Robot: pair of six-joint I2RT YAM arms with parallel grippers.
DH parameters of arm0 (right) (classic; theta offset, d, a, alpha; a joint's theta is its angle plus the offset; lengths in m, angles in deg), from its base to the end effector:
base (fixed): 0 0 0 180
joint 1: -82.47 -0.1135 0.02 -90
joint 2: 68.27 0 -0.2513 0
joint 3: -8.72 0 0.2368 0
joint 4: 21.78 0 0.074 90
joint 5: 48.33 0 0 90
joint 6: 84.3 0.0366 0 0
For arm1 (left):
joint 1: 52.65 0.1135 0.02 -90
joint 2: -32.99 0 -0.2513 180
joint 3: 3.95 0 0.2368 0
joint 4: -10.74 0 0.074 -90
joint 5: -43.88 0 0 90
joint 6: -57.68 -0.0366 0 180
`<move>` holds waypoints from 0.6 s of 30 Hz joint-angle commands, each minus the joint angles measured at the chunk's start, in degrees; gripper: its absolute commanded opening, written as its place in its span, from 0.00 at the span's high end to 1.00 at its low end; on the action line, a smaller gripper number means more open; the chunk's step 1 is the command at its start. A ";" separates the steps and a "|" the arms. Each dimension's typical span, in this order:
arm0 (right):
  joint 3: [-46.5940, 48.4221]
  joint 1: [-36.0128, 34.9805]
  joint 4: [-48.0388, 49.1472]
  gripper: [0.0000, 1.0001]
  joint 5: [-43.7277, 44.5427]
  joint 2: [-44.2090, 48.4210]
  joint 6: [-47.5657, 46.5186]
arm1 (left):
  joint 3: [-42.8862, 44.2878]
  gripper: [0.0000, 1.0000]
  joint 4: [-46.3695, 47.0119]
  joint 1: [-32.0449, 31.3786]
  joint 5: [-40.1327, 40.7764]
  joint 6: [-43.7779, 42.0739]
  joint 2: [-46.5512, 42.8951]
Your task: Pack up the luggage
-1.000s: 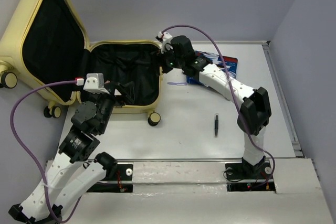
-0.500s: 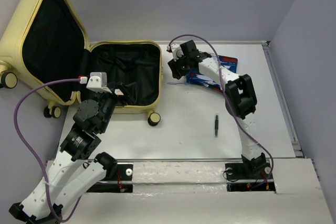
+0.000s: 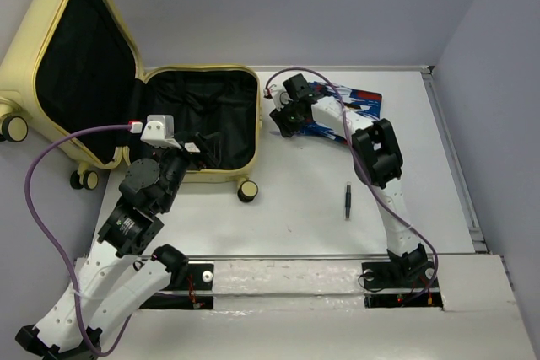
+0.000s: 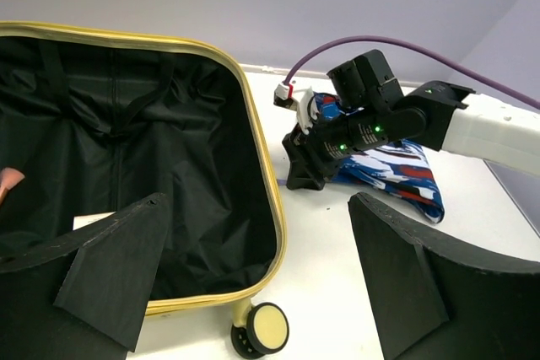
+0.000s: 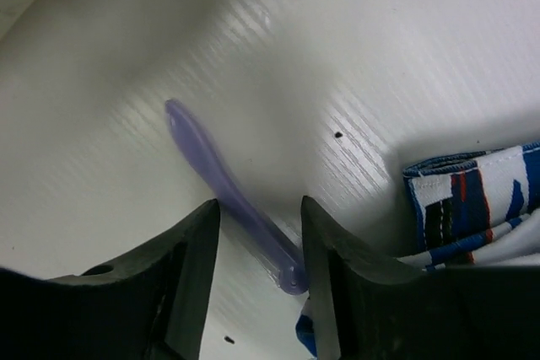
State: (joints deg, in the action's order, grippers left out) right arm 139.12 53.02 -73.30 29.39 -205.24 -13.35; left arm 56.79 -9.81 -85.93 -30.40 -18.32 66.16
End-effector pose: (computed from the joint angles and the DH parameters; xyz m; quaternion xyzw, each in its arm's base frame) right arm 0.4289 0.2511 0.1647 -0.4194 0.8595 0.1272 0.2629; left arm 0.1124 -0.0619 0.3739 0.0089 0.6642 -0.2146 0.7161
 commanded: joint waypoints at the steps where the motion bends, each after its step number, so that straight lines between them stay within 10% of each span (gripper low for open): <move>1: -5.58 -2.10 -1.32 0.61 3.55 1.08 2.07 | 0.26 0.01 2.53 0.32 -0.78 -0.46 -0.21; 7: -19.20 -4.39 7.20 0.93 7.26 8.62 9.36 | 0.17 0.01 2.62 0.41 -0.78 -0.47 -1.00; 18: -26.60 -4.39 12.67 0.93 11.57 30.32 20.96 | 0.17 0.01 2.70 0.41 -1.31 -0.38 -1.53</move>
State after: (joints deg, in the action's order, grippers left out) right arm 111.60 48.56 -63.66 38.70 -185.78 1.41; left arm 56.79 -9.79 -85.93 -31.34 -18.32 65.22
